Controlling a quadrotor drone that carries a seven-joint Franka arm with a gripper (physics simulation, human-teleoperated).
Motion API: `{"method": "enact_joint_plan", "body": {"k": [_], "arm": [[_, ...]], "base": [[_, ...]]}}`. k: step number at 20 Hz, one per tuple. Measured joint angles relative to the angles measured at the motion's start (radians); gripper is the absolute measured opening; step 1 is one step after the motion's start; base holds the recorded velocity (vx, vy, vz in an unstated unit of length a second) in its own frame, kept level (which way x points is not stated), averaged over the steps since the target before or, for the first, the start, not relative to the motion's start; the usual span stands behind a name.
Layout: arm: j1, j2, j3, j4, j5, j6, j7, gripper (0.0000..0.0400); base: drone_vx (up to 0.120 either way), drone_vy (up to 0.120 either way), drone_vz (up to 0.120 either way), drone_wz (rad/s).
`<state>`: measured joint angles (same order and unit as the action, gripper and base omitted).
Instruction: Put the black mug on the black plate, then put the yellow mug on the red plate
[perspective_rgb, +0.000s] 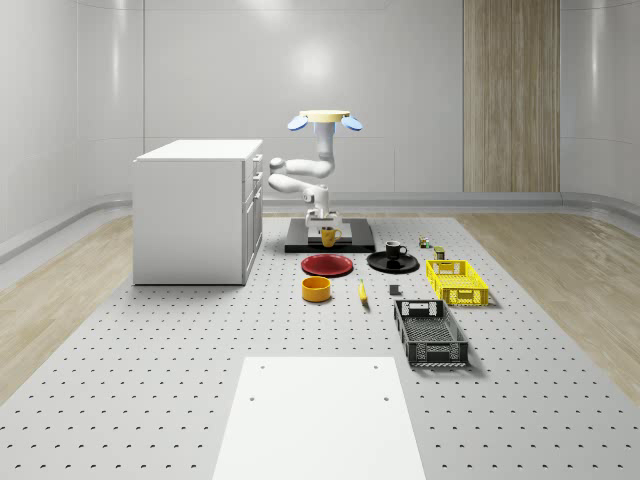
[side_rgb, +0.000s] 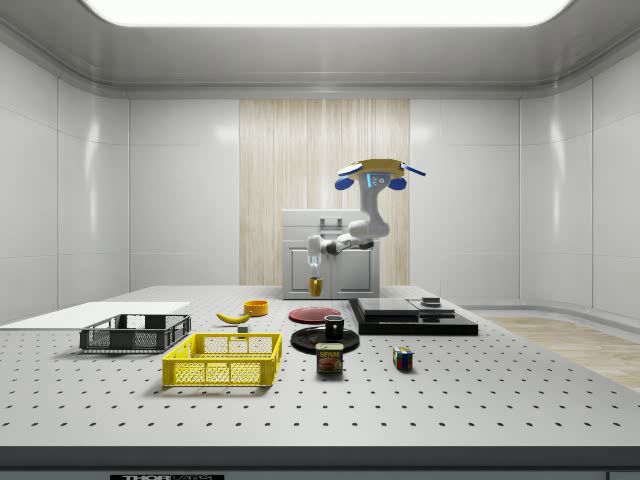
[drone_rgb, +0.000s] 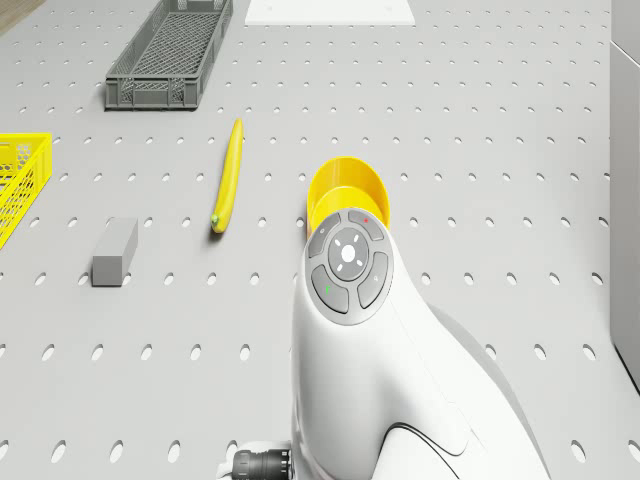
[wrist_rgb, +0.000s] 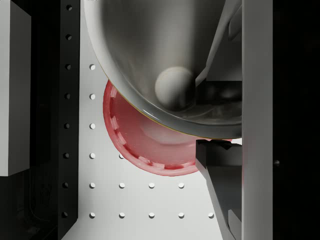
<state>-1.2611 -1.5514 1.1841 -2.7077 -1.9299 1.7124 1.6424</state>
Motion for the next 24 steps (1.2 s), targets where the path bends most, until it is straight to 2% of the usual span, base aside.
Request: {"method": "enact_joint_plan", "body": {"k": [16,24], "arm": [[-0.040,0.048,-0.162,0.088,-0.156,0.061,-0.006,0.0100],[-0.020,0.063,-0.198,0.119,-0.190,0.079,-0.041,0.0100]], "base": [[0.000,0.000,0.000,0.000],[0.000,0.000,0.000,0.000]]}}
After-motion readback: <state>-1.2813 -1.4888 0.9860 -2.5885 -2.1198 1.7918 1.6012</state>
